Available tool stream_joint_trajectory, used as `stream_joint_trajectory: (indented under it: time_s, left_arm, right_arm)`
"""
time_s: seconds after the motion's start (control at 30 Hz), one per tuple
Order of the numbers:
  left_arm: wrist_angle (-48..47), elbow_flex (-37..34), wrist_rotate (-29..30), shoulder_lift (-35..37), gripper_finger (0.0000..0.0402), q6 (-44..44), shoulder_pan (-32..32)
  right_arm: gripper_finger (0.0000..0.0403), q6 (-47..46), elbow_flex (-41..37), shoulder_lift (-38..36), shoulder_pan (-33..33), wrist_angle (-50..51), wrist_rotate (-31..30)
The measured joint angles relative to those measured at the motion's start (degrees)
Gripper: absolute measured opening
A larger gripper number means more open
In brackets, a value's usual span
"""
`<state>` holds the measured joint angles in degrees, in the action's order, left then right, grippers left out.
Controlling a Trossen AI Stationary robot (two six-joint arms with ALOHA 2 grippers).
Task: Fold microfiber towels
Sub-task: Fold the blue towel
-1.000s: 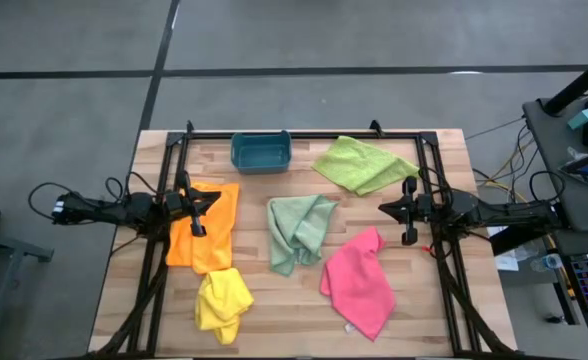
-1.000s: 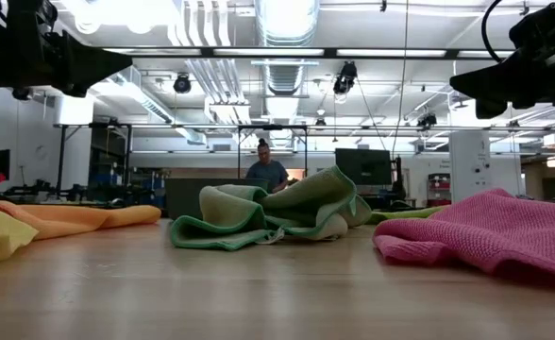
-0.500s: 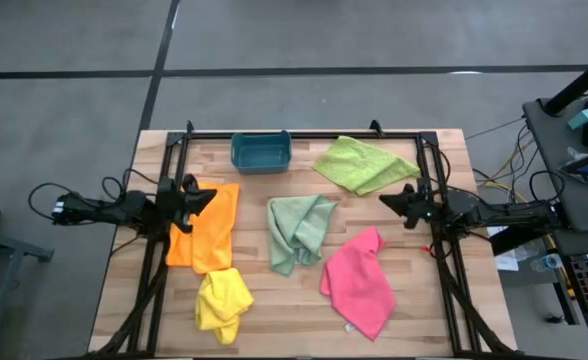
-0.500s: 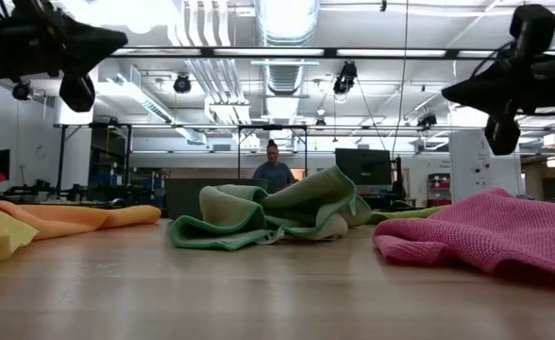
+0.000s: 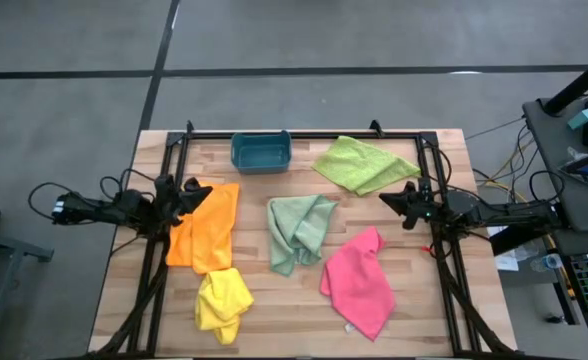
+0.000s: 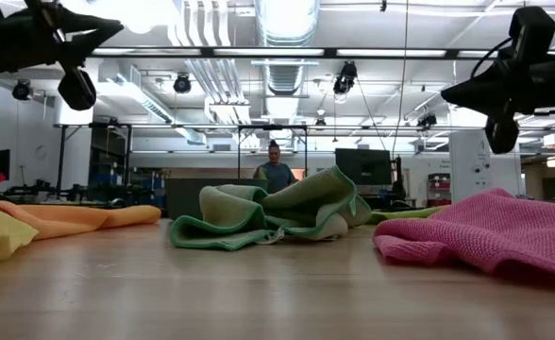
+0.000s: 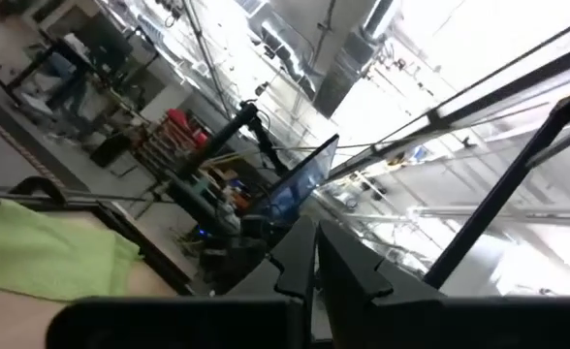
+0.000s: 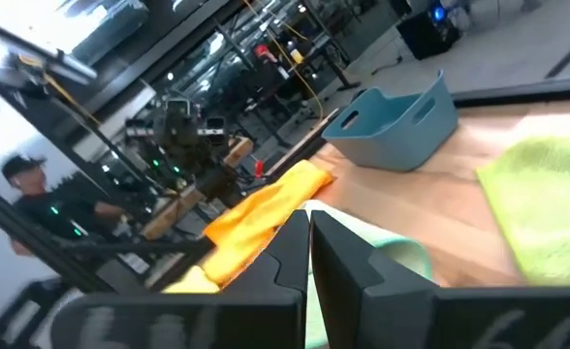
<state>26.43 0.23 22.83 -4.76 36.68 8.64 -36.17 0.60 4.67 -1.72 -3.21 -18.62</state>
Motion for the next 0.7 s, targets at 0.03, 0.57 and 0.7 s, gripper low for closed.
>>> stream_joint_trajectory:
  time_s: [0.03, 0.57, 0.7]
  left_arm:
    - [0.10, 0.00, 0.00, -0.04, 0.0004, -0.53, -0.01]
    - [2.68, 2.03, 1.29, -5.73, 0.0004, -12.00, 0.00]
    - [3.37, 6.63, 1.25, -11.76, 0.0004, -11.65, 0.01]
  right_arm:
    - [0.0009, 1.50, 0.00, 0.00, 0.00, 0.01, 0.03]
    - [0.0009, 4.07, 0.00, 0.00, 0.00, -0.29, -0.07]
    - [0.0009, 7.94, -0.02, 0.02, 0.00, -0.93, -1.35]
